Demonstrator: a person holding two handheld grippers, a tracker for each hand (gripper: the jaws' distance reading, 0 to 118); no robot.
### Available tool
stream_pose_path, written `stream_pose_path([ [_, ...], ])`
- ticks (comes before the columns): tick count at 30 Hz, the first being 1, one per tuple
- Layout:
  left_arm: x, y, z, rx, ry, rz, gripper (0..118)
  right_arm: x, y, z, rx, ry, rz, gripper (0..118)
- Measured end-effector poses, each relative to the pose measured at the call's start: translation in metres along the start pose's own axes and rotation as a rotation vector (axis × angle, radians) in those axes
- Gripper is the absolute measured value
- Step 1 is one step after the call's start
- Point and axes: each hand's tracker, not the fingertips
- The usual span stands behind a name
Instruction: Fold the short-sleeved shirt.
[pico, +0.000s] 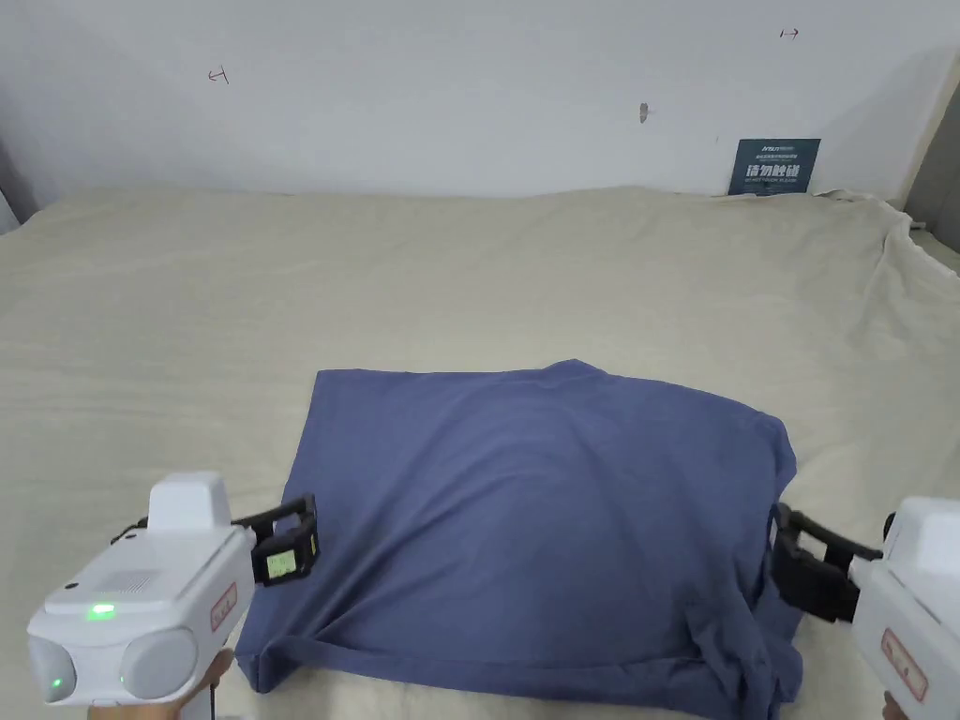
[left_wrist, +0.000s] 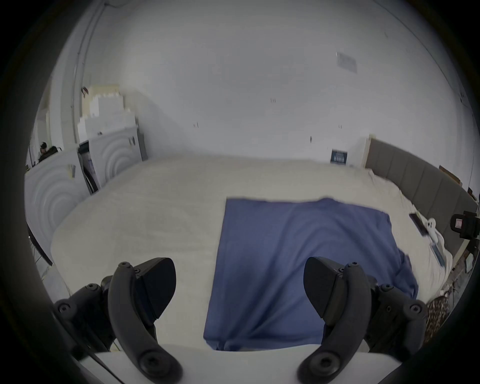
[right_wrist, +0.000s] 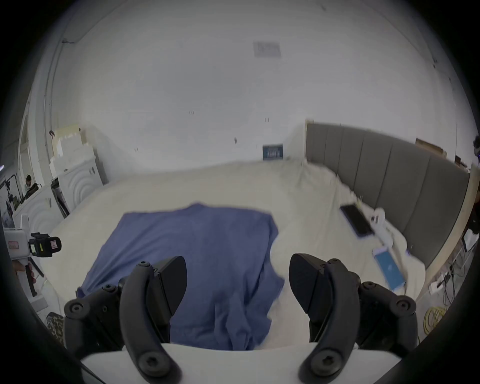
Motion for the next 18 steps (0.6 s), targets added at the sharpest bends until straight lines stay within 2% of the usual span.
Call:
stream_pose_path([
  [6,0.009,0.008,0.003,0.093,0.054,-0.016,100,-0.004,0.011,0.007,0.088,-0.047,0.056,82],
  [8,0.01,0.006,0.006,0.125,0.039,-0.014,82,-0.005,0.01,0.008,0.108,-0.056,0.059,72],
  [9,0.01,0.005,0.007,0.134,0.028,-0.01,70,-0.005,0.01,0.009,0.113,-0.058,0.057,62],
  [11,0.01,0.004,0.009,0.145,-0.008,0.009,28,-0.006,0.01,0.008,0.115,-0.053,0.049,32],
  [12,0.009,0.003,0.008,0.149,-0.021,0.019,8,-0.006,0.01,0.008,0.119,-0.054,0.049,11],
  [13,0.011,0.002,0.009,0.151,-0.012,0.022,0,-0.006,0.008,0.009,0.126,-0.062,0.045,0],
  [18,0.007,0.0,0.008,0.132,-0.018,0.028,0,-0.005,0.01,0.008,0.125,-0.052,0.04,0],
])
